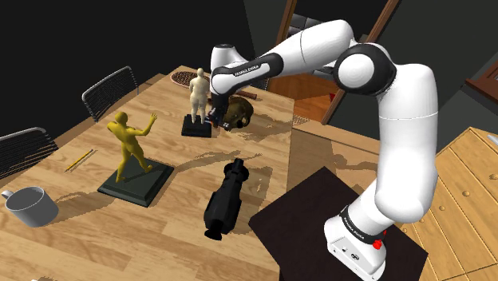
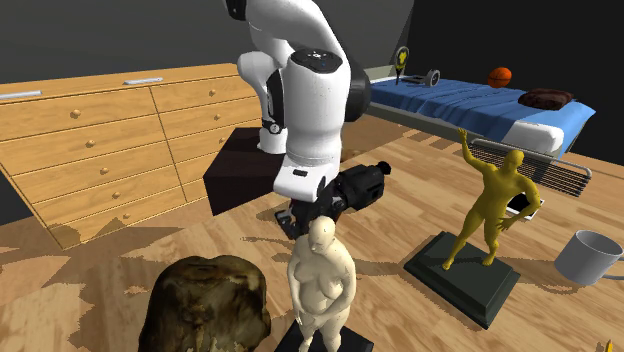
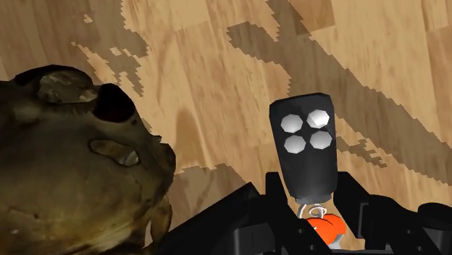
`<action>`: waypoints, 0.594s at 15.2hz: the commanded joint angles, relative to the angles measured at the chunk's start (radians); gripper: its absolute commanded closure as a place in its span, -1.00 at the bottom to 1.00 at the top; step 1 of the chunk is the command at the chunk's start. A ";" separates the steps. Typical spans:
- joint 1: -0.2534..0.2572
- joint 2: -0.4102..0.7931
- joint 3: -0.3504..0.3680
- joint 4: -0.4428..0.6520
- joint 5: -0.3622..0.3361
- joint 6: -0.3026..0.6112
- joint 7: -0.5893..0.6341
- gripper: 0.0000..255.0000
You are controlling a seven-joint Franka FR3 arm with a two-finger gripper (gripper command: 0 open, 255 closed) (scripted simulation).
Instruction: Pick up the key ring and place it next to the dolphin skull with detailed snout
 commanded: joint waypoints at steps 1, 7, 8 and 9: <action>0.002 0.014 -0.002 -0.005 -0.003 0.020 0.003 1.00; 0.006 0.065 -0.008 -0.008 -0.012 0.073 0.009 1.00; 0.007 0.074 -0.010 -0.007 -0.013 0.082 0.010 1.00; 0.007 0.083 -0.011 -0.007 -0.015 0.090 0.011 1.00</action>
